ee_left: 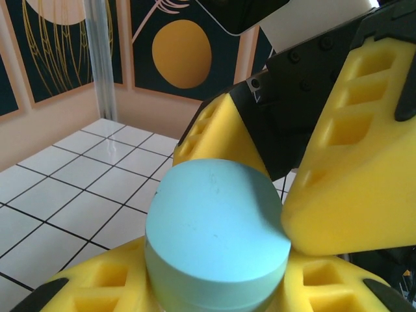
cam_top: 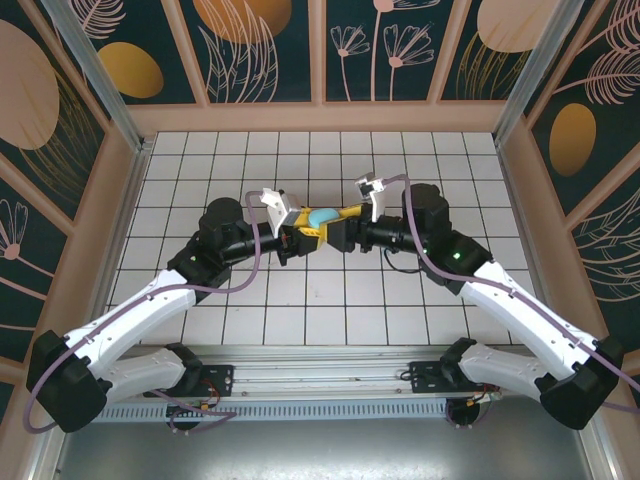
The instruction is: Insert the wireless bluetooth earbuds into the charging case
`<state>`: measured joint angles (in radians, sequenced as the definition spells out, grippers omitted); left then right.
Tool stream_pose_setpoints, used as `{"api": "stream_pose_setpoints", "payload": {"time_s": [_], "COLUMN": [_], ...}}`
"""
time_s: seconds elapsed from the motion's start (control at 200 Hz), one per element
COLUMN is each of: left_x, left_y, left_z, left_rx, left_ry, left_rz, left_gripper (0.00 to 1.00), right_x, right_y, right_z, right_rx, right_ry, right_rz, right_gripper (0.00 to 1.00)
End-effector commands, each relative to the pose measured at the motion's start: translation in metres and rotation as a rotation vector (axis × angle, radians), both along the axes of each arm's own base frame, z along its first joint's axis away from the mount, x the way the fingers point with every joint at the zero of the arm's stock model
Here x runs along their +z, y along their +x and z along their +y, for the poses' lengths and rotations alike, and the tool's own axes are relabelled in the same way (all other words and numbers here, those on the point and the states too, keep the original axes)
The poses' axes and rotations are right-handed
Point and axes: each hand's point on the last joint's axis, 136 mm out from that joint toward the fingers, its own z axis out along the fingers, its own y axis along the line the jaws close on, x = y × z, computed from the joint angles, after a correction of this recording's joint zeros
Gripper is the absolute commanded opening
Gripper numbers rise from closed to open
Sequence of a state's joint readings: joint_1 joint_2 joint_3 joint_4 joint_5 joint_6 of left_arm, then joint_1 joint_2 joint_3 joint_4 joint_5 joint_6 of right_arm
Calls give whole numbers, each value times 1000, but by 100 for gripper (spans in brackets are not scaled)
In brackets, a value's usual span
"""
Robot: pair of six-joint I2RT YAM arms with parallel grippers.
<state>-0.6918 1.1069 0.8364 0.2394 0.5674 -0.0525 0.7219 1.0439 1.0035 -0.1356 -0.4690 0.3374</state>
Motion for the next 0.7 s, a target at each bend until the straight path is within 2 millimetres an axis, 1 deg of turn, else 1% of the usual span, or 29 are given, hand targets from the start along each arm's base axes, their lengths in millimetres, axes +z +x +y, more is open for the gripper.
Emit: {"api": "stream_pose_setpoints", "payload": {"time_s": [0.0, 0.13, 0.24, 0.375, 0.49, 0.696], "left_x": [23, 23, 23, 24, 24, 25], "left_y": [-6, -7, -8, -7, -7, -7], "left_z": [0, 1, 0, -1, -1, -2], "left_rx": [-24, -23, -29, -35, -33, -39], "left_ry": [-36, -35, -33, -36, -35, -35], "left_rz": [-58, -57, -53, -50, -49, -47], "left_gripper": [13, 13, 13, 13, 13, 13], "right_x": [10, 7, 7, 2, -4, -12], "right_y": [-1, -10, -15, -14, -14, -10], "right_z": [-6, -14, -15, -8, -3, -7], "right_rx": [-22, -17, 3, 32, 57, 27], "right_ry": [-17, -24, -15, -23, -43, -74], "right_rz": [-54, -62, -65, -53, -33, -34], "right_gripper": [64, 63, 64, 63, 60, 53]}}
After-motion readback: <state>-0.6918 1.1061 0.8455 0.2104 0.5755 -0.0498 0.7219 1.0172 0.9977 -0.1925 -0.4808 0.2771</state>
